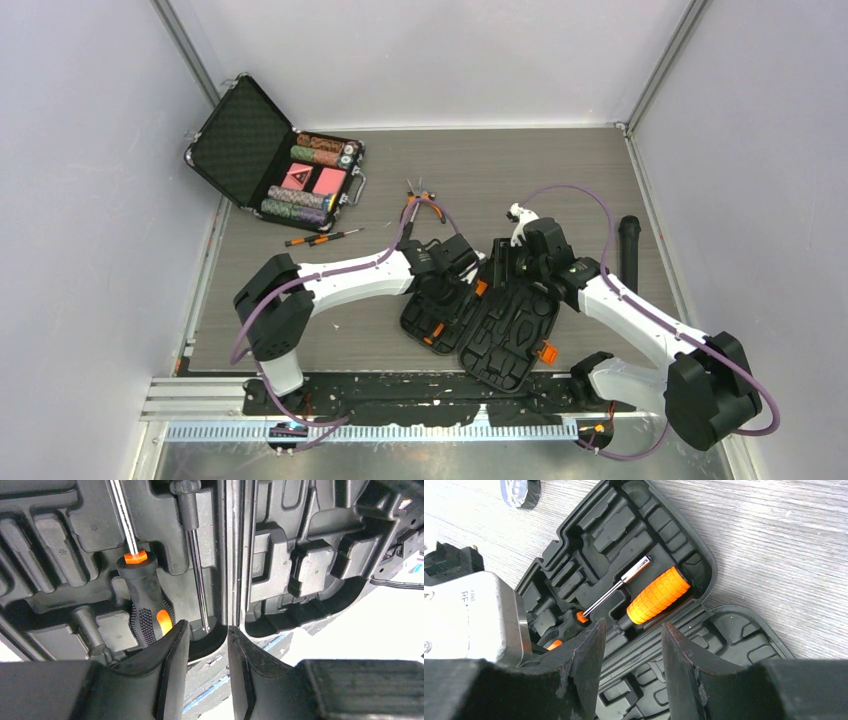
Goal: Pack the tool kit
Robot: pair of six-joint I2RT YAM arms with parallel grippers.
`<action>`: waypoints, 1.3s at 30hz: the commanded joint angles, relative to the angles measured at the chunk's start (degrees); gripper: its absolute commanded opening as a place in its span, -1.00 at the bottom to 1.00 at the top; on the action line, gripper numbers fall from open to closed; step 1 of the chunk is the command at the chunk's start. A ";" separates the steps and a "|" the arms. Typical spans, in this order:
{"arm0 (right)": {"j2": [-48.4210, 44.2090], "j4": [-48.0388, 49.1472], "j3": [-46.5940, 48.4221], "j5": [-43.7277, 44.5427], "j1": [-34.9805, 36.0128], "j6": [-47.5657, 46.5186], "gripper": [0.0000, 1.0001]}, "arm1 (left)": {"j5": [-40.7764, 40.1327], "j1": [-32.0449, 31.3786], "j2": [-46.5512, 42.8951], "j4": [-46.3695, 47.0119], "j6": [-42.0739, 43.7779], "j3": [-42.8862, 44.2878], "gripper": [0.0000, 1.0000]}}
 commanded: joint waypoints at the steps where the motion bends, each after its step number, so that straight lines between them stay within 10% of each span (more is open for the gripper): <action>1: -0.06 2.31 2.07 -0.76 -0.26 -0.55 0.00 | 3.03 -0.25 -0.21 0.51 0.50 0.62 -0.31; 13: -2.68 2.15 1.79 2.70 -0.34 -0.35 0.00 | 4.02 -0.63 3.51 0.00 1.16 2.07 -0.45; 24: -8.00 1.22 -0.96 9.09 -2.03 0.37 0.01 | 3.83 -0.61 5.65 -0.03 1.76 4.92 -0.97; 39: -8.18 0.27 -0.83 7.51 -2.52 -0.19 0.02 | 4.15 0.30 9.31 -0.81 1.85 8.58 -0.88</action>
